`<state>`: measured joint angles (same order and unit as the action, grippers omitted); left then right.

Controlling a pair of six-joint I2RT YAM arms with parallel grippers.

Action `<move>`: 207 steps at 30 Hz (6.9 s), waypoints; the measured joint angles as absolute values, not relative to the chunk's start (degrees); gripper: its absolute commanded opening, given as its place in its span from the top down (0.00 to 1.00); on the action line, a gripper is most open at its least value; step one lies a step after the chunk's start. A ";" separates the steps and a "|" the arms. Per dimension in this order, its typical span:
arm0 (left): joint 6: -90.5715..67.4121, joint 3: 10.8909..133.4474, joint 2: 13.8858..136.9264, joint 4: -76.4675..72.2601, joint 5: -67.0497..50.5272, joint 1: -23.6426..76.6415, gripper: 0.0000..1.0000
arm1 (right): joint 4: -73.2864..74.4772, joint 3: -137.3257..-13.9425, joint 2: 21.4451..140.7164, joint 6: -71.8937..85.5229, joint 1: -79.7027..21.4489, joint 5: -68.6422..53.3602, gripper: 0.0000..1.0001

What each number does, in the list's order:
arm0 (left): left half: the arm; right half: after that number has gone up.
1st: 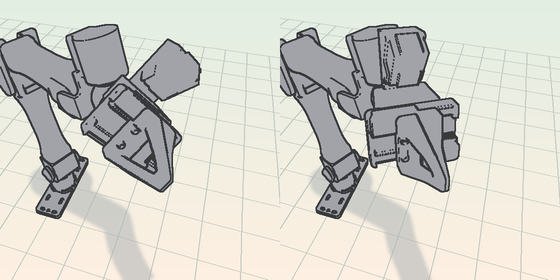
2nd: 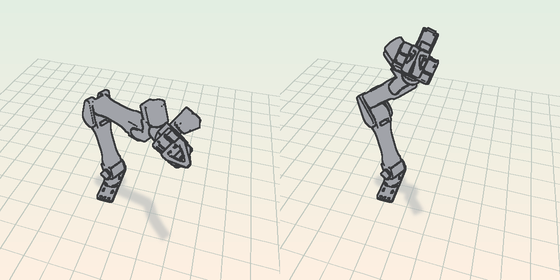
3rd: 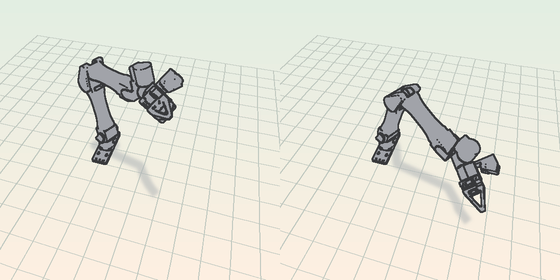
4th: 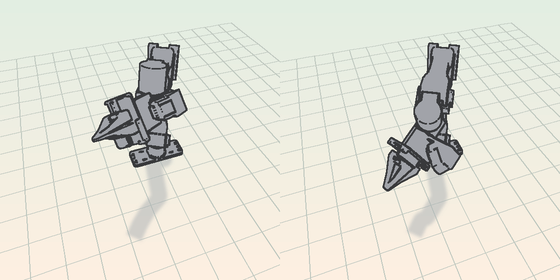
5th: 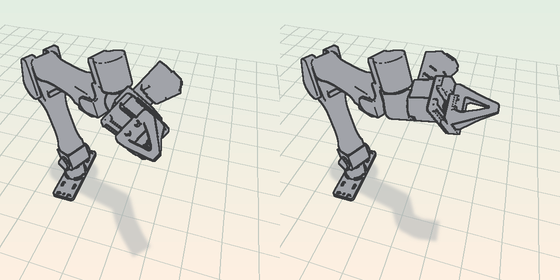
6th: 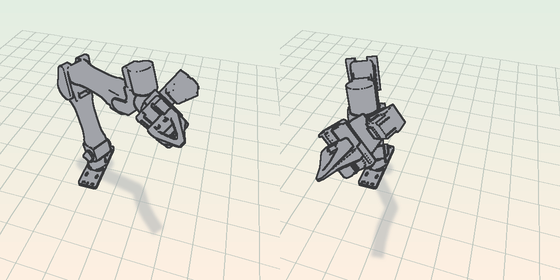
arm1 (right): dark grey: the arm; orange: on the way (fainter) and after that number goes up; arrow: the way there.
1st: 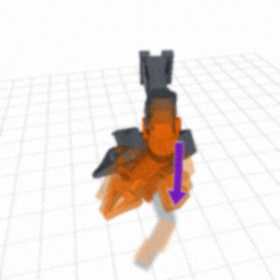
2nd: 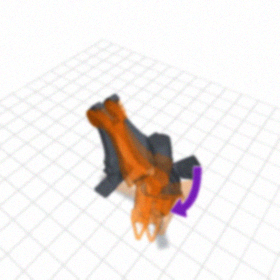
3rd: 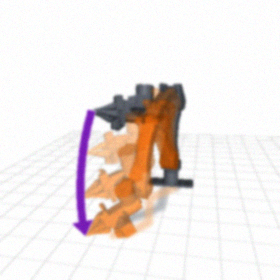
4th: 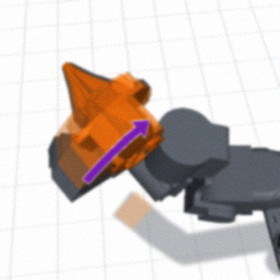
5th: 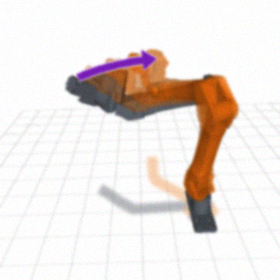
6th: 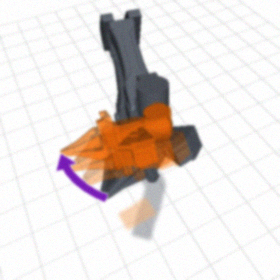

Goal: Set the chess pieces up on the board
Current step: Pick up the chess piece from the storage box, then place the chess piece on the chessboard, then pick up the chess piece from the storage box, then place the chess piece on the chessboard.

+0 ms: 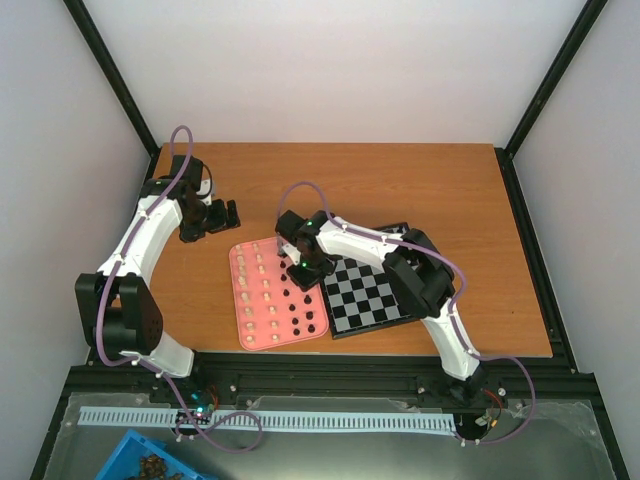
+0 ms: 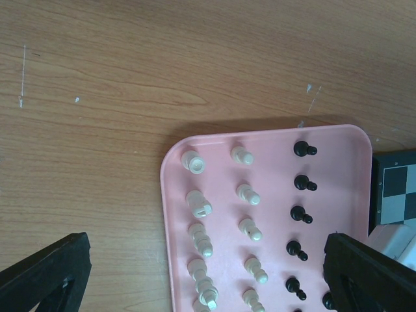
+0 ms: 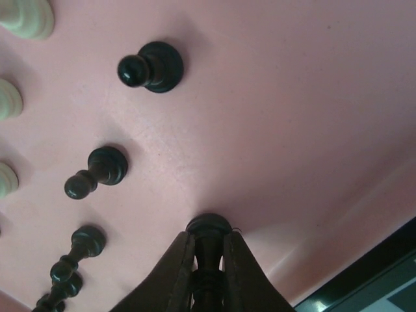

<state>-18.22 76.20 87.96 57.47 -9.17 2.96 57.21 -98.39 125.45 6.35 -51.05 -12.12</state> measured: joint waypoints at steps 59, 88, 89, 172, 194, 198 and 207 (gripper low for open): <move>-18.22 76.20 88.03 57.47 -9.43 2.96 0.00 | 50.37 -62.04 94.83 10.74 -12.78 -1.54 0.96; -18.22 76.23 89.62 57.49 -9.19 2.96 0.00 | 49.01 -62.92 98.08 10.07 -12.75 -0.51 0.83; -18.22 76.23 89.62 57.52 -9.19 2.96 0.00 | 49.01 -62.85 98.08 10.07 -12.78 -0.62 0.82; -18.24 75.61 88.68 57.47 -9.50 2.96 0.00 | 58.19 -92.49 121.10 7.42 -52.71 -14.55 0.69; -18.22 75.44 88.68 57.43 -9.56 2.96 0.00 | 59.81 -92.14 116.86 7.73 -51.79 -8.64 0.97; -18.22 75.44 88.68 57.43 -9.61 2.96 0.00 | 59.81 -88.38 108.81 9.65 -48.71 -6.02 0.97; -18.22 75.44 88.68 57.43 -9.78 2.96 0.00 | 59.81 -70.57 91.13 13.89 -33.80 -0.38 0.97</move>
